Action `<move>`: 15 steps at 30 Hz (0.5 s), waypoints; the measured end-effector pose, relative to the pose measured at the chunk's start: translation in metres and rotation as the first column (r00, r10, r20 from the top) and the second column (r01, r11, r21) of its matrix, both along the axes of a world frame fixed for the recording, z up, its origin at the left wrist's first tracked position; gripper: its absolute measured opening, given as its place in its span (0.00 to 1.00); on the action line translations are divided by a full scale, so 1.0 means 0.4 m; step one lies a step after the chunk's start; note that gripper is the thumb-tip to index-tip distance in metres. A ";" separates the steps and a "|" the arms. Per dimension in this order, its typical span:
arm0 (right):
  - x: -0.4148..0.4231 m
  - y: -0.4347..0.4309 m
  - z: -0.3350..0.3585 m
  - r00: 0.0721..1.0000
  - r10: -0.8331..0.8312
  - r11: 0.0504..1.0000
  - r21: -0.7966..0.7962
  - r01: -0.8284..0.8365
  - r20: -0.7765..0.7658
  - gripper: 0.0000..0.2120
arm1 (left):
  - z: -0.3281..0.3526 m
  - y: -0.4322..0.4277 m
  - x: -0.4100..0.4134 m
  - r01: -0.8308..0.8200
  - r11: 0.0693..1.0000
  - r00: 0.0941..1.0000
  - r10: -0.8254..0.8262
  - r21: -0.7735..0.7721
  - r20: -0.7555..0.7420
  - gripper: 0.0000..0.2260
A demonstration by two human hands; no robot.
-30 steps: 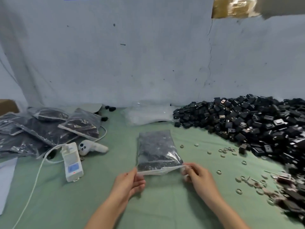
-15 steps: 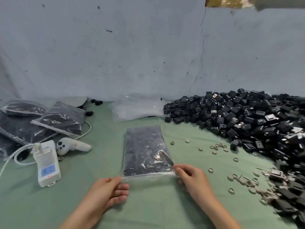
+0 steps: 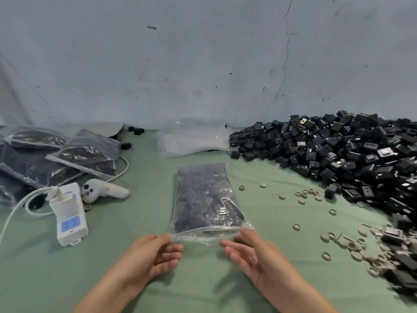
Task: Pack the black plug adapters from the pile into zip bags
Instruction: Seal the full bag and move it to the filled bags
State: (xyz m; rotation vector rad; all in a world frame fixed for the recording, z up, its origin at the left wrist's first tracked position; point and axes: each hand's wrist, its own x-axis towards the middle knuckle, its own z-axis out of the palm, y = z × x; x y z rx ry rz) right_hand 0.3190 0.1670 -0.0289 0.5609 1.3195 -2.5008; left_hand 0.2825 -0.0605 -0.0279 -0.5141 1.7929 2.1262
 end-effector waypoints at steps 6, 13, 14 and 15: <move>-0.017 -0.137 -0.004 0.992 0.086 0.975 -0.214 -0.063 0.097 0.11 | 0.005 0.023 0.035 0.031 0.999 0.999 -0.031 -0.026 0.013 0.12; -0.021 -0.217 -0.005 0.991 0.128 0.977 -0.174 -0.119 0.040 0.12 | -0.007 0.005 0.053 0.088 0.983 0.992 -0.101 -0.160 -0.073 0.13; -0.022 -0.224 -0.005 0.991 0.131 0.982 -0.139 -0.125 0.036 0.11 | -0.008 0.003 0.052 0.090 0.980 0.991 -0.106 -0.177 -0.081 0.13; -0.025 -0.228 -0.006 0.991 0.125 0.987 -0.111 -0.121 0.037 0.10 | -0.009 0.002 0.051 0.092 0.977 0.990 -0.110 -0.193 -0.085 0.12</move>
